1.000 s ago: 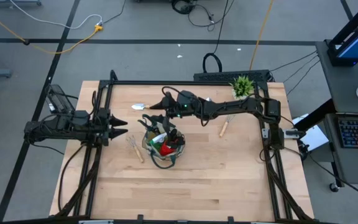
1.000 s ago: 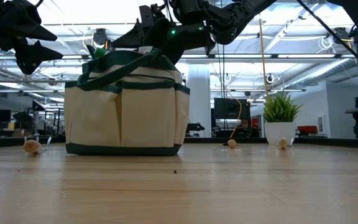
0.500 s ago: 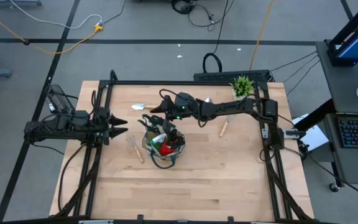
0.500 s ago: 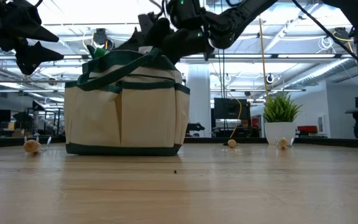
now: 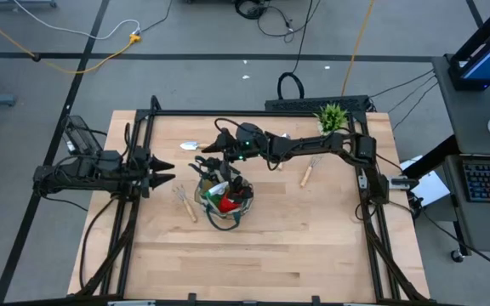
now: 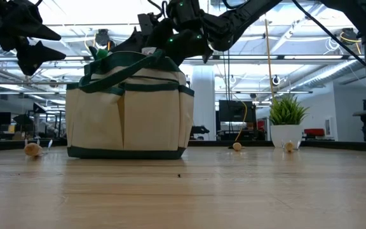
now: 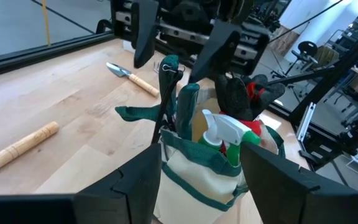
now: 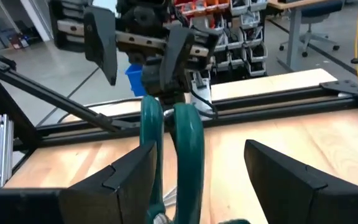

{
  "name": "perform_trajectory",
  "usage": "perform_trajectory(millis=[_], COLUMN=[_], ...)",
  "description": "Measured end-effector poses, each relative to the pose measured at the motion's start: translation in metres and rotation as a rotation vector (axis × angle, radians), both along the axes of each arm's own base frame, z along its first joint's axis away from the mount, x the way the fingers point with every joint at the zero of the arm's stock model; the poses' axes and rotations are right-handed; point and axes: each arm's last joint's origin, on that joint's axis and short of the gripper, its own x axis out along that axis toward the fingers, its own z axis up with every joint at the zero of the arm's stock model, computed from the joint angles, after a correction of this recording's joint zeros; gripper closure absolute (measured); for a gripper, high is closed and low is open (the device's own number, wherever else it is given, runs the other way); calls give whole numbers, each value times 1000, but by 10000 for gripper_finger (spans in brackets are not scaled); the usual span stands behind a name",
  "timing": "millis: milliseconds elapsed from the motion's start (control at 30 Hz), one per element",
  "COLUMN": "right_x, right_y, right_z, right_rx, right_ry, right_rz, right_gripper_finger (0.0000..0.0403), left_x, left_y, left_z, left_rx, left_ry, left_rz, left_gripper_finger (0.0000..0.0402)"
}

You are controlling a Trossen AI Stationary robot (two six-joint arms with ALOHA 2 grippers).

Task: Pick & Place Garden tools in Gardening bag
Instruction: Put the green shear scissors into the brown gardening bag

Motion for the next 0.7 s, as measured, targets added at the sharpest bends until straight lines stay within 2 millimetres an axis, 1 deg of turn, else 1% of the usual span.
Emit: perform_trajectory(millis=[100,400,533,633,700], right_x=[0,0,4,5,10], right_y=[1,2,3,4,3], right_z=[1,-2,-15,-18,-24], right_rx=[1,19,29,49,53], right_ry=[-6,34,48,58,46], right_rz=[3,3,5,10,16], right_gripper_finger=[165,165,171,185,193], left_x=[0,1,1,1,1], left_y=[0,0,0,0,0], left_z=[1,3,4,4,4], left_rx=[-1,-3,-2,-4,-4], left_ry=[-6,-33,-37,-37,-37], left_rz=[0,0,-2,-2,-2], left_gripper_finger=[176,176,176,176,176])
